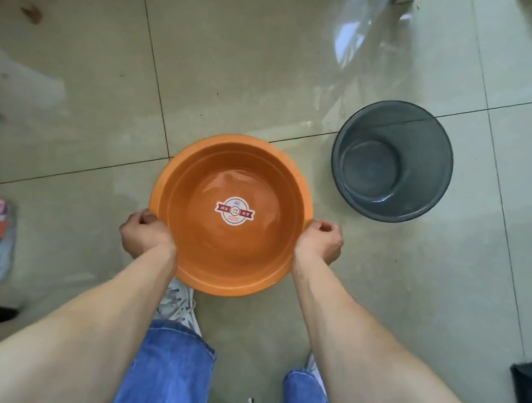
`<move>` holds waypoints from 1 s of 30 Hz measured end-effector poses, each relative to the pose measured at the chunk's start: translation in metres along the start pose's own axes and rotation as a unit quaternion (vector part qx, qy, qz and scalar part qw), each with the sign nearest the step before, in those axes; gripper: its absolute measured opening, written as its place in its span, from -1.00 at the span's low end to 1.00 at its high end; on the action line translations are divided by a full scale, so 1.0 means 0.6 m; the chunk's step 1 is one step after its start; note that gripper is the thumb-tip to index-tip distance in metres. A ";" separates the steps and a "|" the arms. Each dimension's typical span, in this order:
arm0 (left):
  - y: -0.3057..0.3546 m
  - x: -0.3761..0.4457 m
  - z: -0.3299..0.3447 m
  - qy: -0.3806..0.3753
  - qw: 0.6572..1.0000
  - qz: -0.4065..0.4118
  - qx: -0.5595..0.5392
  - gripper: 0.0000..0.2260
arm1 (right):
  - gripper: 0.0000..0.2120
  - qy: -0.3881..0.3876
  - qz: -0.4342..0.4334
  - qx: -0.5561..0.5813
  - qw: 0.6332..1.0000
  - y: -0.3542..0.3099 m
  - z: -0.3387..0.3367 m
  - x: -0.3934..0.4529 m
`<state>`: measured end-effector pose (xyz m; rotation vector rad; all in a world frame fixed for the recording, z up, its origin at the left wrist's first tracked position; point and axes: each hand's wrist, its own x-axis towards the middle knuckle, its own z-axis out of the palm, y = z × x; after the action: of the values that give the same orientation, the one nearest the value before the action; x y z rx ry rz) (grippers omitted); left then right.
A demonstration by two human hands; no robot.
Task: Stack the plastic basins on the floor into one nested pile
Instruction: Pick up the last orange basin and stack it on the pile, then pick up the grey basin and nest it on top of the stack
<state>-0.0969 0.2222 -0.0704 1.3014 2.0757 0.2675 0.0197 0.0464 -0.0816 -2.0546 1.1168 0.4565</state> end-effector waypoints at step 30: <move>0.145 -0.315 0.374 -0.385 0.920 0.046 -0.047 -0.78 | -0.88 -0.013 0.047 0.211 0.976 -0.183 -0.154 0.358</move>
<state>0.1606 0.0639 -0.1172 1.1875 1.3177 -0.1035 0.2269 -0.1062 -0.1030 -1.6270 1.1836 0.2626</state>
